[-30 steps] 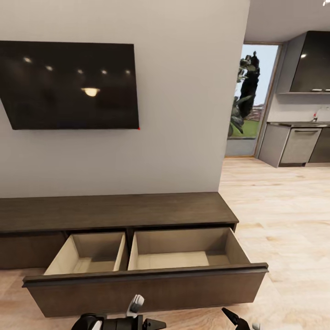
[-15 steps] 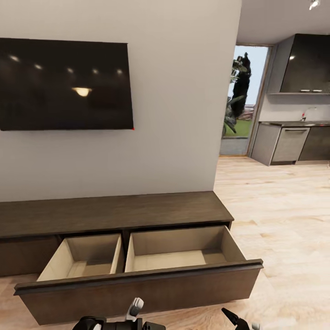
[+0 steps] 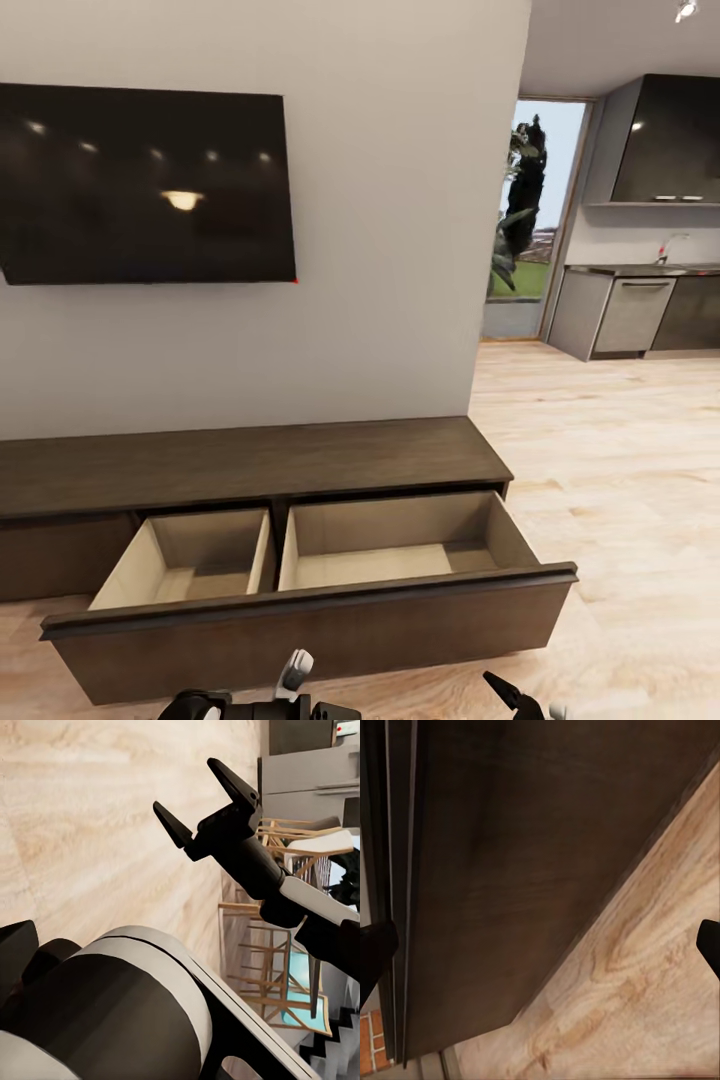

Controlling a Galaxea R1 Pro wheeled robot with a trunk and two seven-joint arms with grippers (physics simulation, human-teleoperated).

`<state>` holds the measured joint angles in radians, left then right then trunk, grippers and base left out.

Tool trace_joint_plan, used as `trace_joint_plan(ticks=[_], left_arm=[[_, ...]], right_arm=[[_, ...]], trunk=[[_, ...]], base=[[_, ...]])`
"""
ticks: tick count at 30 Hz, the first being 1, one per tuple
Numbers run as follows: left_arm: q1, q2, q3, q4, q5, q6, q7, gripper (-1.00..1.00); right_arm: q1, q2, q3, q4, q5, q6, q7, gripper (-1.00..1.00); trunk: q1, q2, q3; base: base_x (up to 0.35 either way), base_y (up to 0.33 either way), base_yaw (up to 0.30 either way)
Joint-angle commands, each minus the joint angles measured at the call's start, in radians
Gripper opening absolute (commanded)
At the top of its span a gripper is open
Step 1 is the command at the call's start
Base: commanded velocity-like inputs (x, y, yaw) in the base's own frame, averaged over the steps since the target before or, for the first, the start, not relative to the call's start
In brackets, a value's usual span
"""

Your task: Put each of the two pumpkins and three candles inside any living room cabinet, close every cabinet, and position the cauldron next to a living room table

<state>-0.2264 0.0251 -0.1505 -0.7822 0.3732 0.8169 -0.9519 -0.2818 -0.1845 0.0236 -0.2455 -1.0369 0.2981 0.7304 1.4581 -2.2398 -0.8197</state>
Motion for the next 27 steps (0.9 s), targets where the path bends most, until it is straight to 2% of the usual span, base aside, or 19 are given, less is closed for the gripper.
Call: trace_joint_plan(ticks=[1,19,27], left_arm=[[-0.001,0.001,-0.003,0.0,0.006,0.005,0.001,1.0],[-0.001,0.001,-0.003,0.0,0.006,0.005,0.001,1.0],[-0.001,0.001,-0.003,0.0,0.007,0.005,0.001,1.0]], right_arm=[[0.0,-0.001,0.002,0.0,-0.011,0.009,0.001,1.0],[0.0,-0.002,0.003,0.0,-0.009,0.009,0.001,1.0],[0.0,-0.004,0.002,0.0,-0.009,0.009,0.002,1.0]], trunk=[[0.0,0.0,-0.001],[0.0,0.0,-0.001],[0.0,0.0,-0.001]], base=[[-0.045,0.16,0.0],[-0.01,0.041,-0.044],[-0.133,0.196,-0.023]])
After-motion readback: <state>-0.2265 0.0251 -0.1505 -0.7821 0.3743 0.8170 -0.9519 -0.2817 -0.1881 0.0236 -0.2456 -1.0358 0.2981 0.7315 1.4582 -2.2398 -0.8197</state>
